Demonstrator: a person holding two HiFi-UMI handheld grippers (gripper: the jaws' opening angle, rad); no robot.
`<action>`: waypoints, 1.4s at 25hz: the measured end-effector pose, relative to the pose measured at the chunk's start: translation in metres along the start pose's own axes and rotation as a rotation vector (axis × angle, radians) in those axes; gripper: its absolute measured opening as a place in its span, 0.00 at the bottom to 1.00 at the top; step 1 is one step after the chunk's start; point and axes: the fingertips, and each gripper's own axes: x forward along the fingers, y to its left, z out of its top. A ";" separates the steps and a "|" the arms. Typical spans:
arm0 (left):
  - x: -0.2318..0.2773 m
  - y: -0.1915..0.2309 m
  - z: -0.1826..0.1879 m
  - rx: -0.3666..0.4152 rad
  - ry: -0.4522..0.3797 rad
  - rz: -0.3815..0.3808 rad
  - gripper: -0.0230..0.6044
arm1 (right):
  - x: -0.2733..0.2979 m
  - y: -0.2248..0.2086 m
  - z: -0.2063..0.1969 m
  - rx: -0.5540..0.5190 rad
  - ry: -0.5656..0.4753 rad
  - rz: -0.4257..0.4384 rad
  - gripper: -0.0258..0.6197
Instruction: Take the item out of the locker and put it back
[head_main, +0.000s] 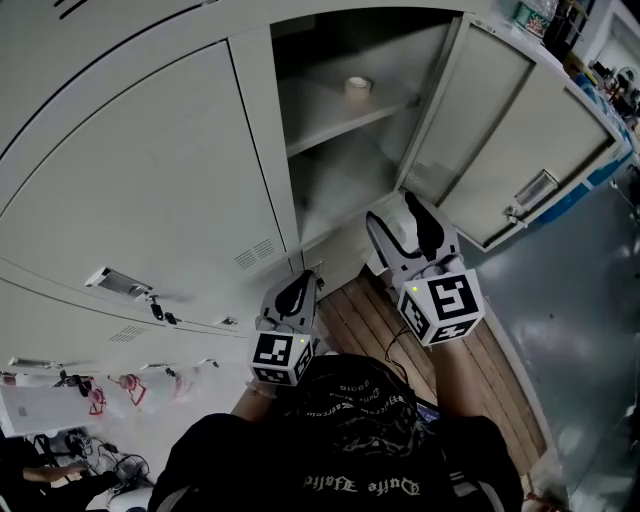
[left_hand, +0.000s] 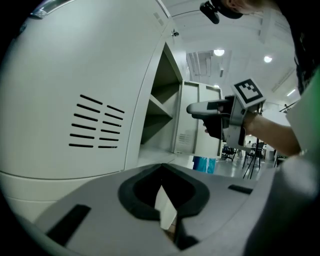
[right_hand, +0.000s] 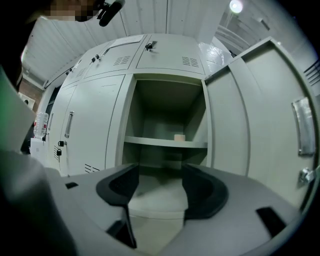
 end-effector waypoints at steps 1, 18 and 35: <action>0.001 -0.002 0.002 -0.001 -0.007 -0.006 0.05 | -0.003 0.000 -0.004 0.004 0.000 -0.002 0.47; 0.014 -0.006 0.012 0.020 -0.036 0.028 0.05 | -0.030 0.005 -0.083 0.081 0.109 -0.042 0.47; 0.018 -0.011 0.017 0.046 -0.049 0.038 0.05 | -0.039 0.010 -0.117 0.109 0.158 -0.056 0.42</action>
